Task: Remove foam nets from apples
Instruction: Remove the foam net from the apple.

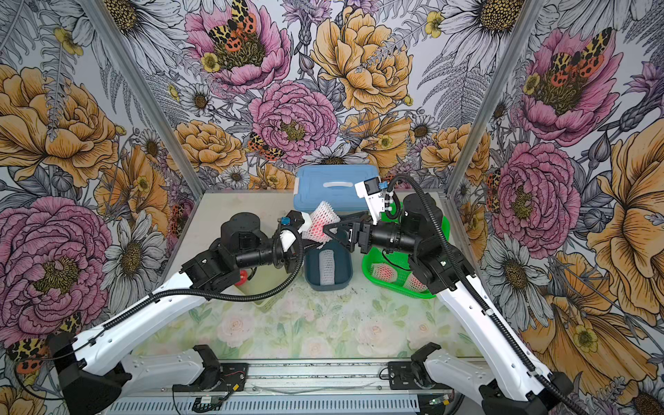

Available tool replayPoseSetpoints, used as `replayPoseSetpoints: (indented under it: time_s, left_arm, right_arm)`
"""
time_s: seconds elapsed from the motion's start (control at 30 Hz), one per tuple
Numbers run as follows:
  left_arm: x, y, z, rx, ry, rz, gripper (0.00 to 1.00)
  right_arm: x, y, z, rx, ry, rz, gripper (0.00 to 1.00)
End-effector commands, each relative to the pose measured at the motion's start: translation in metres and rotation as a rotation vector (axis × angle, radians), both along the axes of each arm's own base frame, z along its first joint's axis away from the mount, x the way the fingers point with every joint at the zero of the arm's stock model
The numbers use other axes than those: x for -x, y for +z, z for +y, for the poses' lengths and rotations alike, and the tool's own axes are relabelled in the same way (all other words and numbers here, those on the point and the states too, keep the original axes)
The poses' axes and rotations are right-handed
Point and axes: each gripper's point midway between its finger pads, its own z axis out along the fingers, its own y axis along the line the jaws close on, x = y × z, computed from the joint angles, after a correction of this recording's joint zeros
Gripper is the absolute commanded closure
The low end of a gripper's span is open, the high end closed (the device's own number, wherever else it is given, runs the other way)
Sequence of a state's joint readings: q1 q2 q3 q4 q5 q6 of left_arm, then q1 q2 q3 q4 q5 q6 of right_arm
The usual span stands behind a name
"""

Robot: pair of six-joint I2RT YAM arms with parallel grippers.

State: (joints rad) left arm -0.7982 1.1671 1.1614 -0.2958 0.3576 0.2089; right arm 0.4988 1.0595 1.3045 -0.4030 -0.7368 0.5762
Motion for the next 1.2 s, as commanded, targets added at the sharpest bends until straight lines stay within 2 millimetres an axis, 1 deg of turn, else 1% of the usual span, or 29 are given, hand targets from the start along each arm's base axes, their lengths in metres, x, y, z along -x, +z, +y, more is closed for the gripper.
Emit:
replayPoseSetpoints:
  time_s: [0.0,0.07,0.1,0.27,0.3,0.37,0.43,0.47,0.5,0.57,0.67,0.77,0.9,1.03,1.1,1.13,1.17]
  left_arm:
    - [0.01,0.007,-0.003,0.022,-0.05,-0.017,1.0]
    - [0.013,0.005,-0.005,0.015,-0.06,-0.021,1.0]
    - [0.014,0.003,-0.006,0.008,-0.061,-0.023,1.0]
    - [0.013,0.001,-0.007,-0.001,-0.054,-0.025,1.0]
    - [0.013,0.002,-0.007,-0.001,-0.055,-0.028,0.95]
    - [0.013,0.001,-0.008,-0.003,-0.057,-0.028,0.67]
    - [0.012,0.002,-0.008,-0.002,-0.057,-0.03,0.42]
    - [0.011,0.001,-0.008,-0.003,-0.052,-0.029,0.28]
    - [0.01,0.002,-0.008,-0.002,-0.049,-0.03,0.16]
    - [0.008,0.001,-0.008,-0.005,-0.04,-0.031,0.01]
    - [0.003,0.002,-0.005,-0.001,-0.004,-0.041,0.01]
    - [-0.003,0.008,-0.001,0.025,0.037,-0.073,0.01]
    - [-0.006,0.02,0.0,0.055,0.047,-0.107,0.01]
    - [-0.008,0.025,-0.001,0.06,0.052,-0.124,0.01]
    - [-0.008,0.029,0.0,0.071,0.055,-0.135,0.03]
    - [-0.007,0.031,0.0,0.076,0.053,-0.138,0.05]
    - [-0.007,0.031,0.0,0.073,0.05,-0.134,0.1]
  right_arm:
    - [-0.003,0.002,-0.001,0.011,-0.022,-0.028,0.3]
    - [-0.004,0.003,0.0,0.012,-0.017,-0.033,0.35]
    - [-0.005,0.004,0.001,0.012,-0.015,-0.032,0.4]
    - [-0.008,0.001,0.003,0.015,-0.016,-0.021,0.66]
    - [-0.008,0.001,0.003,0.016,-0.016,-0.019,0.72]
    - [-0.007,0.002,0.001,0.014,-0.021,-0.023,0.82]
    - [-0.007,0.003,0.0,0.013,-0.029,-0.029,0.95]
    - [-0.007,0.004,-0.001,0.012,-0.034,-0.03,1.0]
    - [-0.007,0.004,-0.002,0.012,-0.036,-0.031,1.0]
    - [-0.008,0.003,-0.002,0.011,-0.038,-0.03,1.0]
    - [-0.006,0.004,-0.002,0.008,-0.025,-0.024,1.0]
    - [-0.003,0.003,0.001,0.004,-0.001,-0.014,1.0]
    - [0.001,0.004,0.002,-0.001,0.019,-0.007,1.0]
    - [0.003,0.002,0.002,-0.001,0.023,-0.005,1.0]
    - [0.002,-0.001,0.002,0.003,0.016,-0.002,1.0]
    - [0.002,-0.002,0.002,0.004,0.014,0.0,1.0]
    - [0.002,-0.002,0.001,0.004,0.012,0.002,1.0]
